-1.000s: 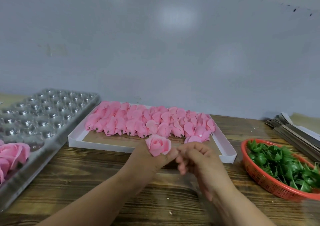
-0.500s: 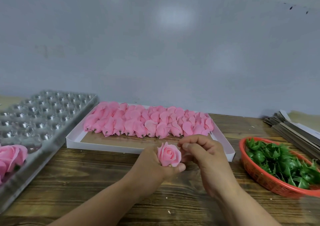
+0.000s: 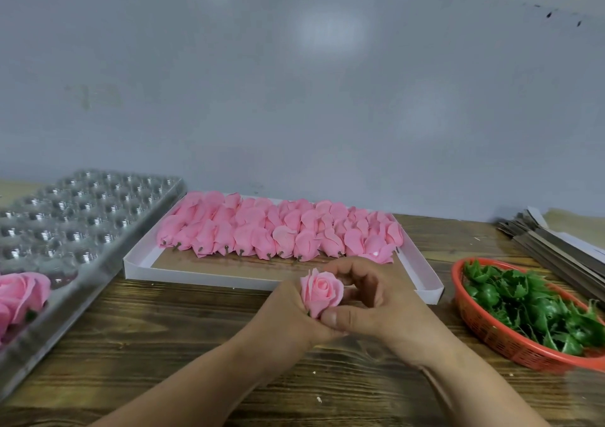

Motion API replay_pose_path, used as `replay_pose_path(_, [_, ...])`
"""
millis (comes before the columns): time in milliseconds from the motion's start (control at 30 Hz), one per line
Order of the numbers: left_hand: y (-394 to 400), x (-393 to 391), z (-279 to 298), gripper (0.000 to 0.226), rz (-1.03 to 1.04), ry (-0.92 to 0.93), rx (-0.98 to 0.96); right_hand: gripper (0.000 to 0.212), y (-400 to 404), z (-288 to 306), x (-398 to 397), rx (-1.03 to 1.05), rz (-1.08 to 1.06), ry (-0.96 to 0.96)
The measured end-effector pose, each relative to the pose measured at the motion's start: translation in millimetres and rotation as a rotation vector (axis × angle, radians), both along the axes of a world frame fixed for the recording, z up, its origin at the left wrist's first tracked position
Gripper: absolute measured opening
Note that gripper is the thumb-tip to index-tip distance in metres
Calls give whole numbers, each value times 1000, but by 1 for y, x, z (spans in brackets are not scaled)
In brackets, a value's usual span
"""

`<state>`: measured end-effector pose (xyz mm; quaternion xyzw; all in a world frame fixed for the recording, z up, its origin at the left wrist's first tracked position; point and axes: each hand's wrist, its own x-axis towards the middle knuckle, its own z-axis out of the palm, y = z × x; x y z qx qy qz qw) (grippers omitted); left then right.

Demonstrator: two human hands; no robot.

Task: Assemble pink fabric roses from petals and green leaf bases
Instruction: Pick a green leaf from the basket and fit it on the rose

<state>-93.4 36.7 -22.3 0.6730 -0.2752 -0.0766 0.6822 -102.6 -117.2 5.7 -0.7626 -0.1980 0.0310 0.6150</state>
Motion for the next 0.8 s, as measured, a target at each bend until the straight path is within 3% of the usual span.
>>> replay_pose_path(267, [0,3,-9,24,60,1,97,38,4,3,-4,-124,-46,-90])
replay_pose_path(433, [0,-1,-9,9,6,-25,156,21,-3,5,-2,90,-28,43])
replay_pose_path(533, [-1,-4,-8,24,-49,-42,234,18,-2,6,-3,68,12,29])
replay_pose_path(800, [-4,-8,-6,19,-79,-87,252,12,6,5,-8,50,103,121])
